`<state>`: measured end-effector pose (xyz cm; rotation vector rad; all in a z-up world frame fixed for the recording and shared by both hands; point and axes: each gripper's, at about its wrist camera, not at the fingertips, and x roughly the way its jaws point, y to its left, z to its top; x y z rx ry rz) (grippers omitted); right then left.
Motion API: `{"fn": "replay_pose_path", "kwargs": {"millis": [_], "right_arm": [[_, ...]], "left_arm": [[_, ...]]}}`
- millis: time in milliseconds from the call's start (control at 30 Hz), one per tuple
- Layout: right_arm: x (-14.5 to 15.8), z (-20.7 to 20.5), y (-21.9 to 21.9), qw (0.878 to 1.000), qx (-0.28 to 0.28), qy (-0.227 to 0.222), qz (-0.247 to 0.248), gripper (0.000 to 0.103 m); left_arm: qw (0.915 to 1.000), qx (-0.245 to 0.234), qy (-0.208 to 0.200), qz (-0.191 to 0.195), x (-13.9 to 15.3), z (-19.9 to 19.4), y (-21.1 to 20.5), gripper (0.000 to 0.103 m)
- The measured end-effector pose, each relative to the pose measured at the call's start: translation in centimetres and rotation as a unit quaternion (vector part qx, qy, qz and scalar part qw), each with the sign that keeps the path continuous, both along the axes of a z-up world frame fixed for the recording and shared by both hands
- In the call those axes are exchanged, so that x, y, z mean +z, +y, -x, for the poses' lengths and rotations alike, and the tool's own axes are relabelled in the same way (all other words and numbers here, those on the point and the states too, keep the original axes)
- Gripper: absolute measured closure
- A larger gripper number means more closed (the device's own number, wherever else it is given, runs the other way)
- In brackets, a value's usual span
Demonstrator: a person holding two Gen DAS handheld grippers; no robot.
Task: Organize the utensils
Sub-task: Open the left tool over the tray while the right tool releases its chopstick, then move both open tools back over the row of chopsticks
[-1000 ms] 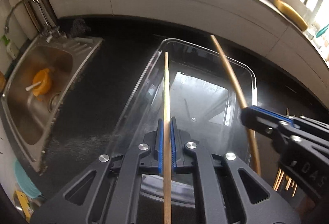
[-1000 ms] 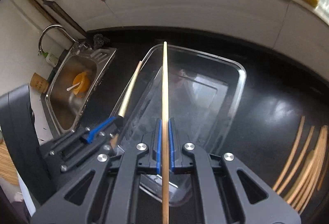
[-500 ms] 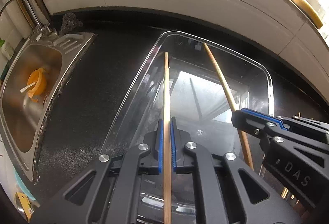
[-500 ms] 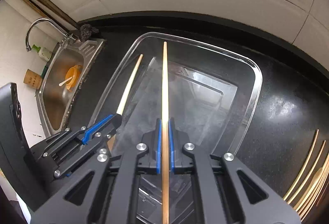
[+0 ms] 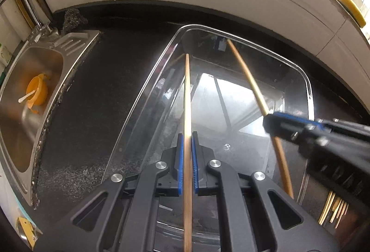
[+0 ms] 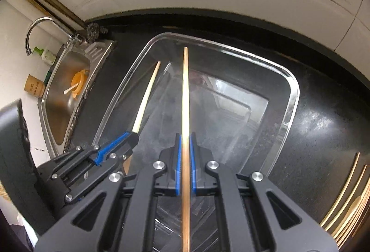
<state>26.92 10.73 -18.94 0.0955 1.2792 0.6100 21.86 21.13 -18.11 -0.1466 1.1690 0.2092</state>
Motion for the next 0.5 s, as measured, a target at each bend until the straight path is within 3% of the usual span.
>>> {"fn": "replay_pose_path", "kwargs": {"millis": [67,100,167,200,267,500], "right_arm": [[0.1,-0.5,-0.6,1.000,-0.011,0.011,-0.012,0.093],[0.2,-0.6,-0.9,1.000,-0.014,0.012,-0.013,0.087],[0.6,-0.8,-1.3,1.000,-0.019,0.009,-0.021,0.021],[1.3,-0.6,-1.8,0.999,-0.025,-0.011,-0.034,0.020],[1.6,-0.6,-1.9,0.999,-0.022,-0.006,-0.041,0.020],[3.2,-0.1,-3.0,0.998,-0.030,-0.016,-0.046,0.020]], "left_arm": [[1.0000,-0.003,0.005,0.005,-0.2,0.0,0.1,0.089],[0.9999,-0.003,0.003,0.009,0.0,0.2,0.2,0.082],[0.9999,0.000,-0.006,0.010,0.4,0.5,0.2,0.018],[0.9998,0.000,-0.019,0.002,0.9,0.8,0.2,0.015],[0.9995,-0.007,-0.029,-0.009,1.5,1.0,-0.1,0.013],[0.9995,-0.004,-0.030,0.010,2.5,1.7,-0.2,0.011]]}}
